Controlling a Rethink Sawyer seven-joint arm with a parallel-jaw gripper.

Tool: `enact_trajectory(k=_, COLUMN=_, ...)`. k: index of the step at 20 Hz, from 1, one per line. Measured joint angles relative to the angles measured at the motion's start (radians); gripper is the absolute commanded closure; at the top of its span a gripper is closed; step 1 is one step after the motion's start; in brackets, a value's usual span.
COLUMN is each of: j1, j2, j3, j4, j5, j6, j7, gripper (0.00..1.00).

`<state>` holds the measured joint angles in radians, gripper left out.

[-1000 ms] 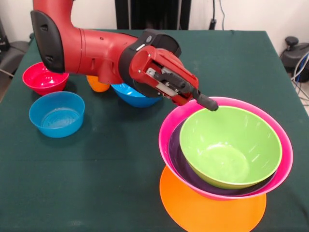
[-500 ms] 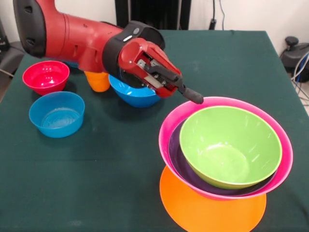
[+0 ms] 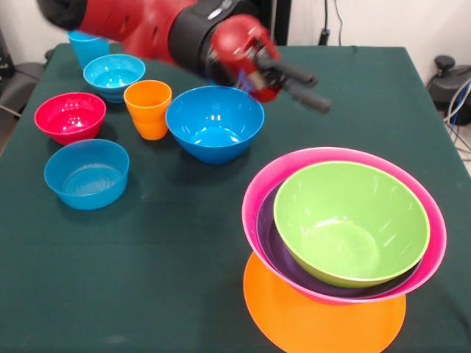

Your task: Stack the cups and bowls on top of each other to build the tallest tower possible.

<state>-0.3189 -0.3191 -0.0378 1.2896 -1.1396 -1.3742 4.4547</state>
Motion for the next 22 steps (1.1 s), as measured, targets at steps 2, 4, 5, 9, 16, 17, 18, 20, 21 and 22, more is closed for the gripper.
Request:
enact_trajectory(k=2, j1=0.033, j2=-0.072, j3=-0.008, j4=0.076, j5=-0.039, j6=0.009, j7=0.0, gripper=0.0)
enact_trajectory(k=4, j1=0.055, j2=-0.137, j3=-0.007, j4=0.139, j5=-0.071, j6=0.029, j7=0.0, gripper=0.0)
enact_trajectory(k=5, j1=0.062, j2=-0.164, j3=-0.006, j4=0.164, j5=-0.083, j6=0.041, j7=0.0, gripper=0.0)
enact_trajectory(k=9, j1=0.104, j2=-0.303, j3=-0.005, j4=0.29, j5=-0.15, j6=0.115, j7=0.0, gripper=0.0)
enact_trajectory(k=16, j1=0.197, j2=-0.419, j3=-0.048, j4=0.396, j5=-0.249, j6=0.174, j7=0.0, gripper=0.0)
enact_trajectory(k=17, j1=0.216, j2=-0.428, j3=-0.06, j4=0.406, j5=-0.269, j6=0.174, j7=0.0, gripper=0.0)
enact_trajectory(k=18, j1=0.227, j2=-0.431, j3=-0.069, j4=0.411, j5=-0.283, j6=0.174, j7=0.0, gripper=0.0)
enact_trajectory(k=20, j1=0.249, j2=-0.434, j3=-0.09, j4=0.42, j5=-0.321, j6=0.174, j7=0.0, gripper=0.0)
enact_trajectory(k=21, j1=0.256, j2=-0.434, j3=-0.099, j4=0.424, j5=-0.34, j6=0.174, j7=0.0, gripper=0.0)
enact_trajectory(k=22, j1=0.264, j2=-0.434, j3=-0.117, j4=0.429, j5=-0.383, j6=0.174, j7=0.0, gripper=0.0)
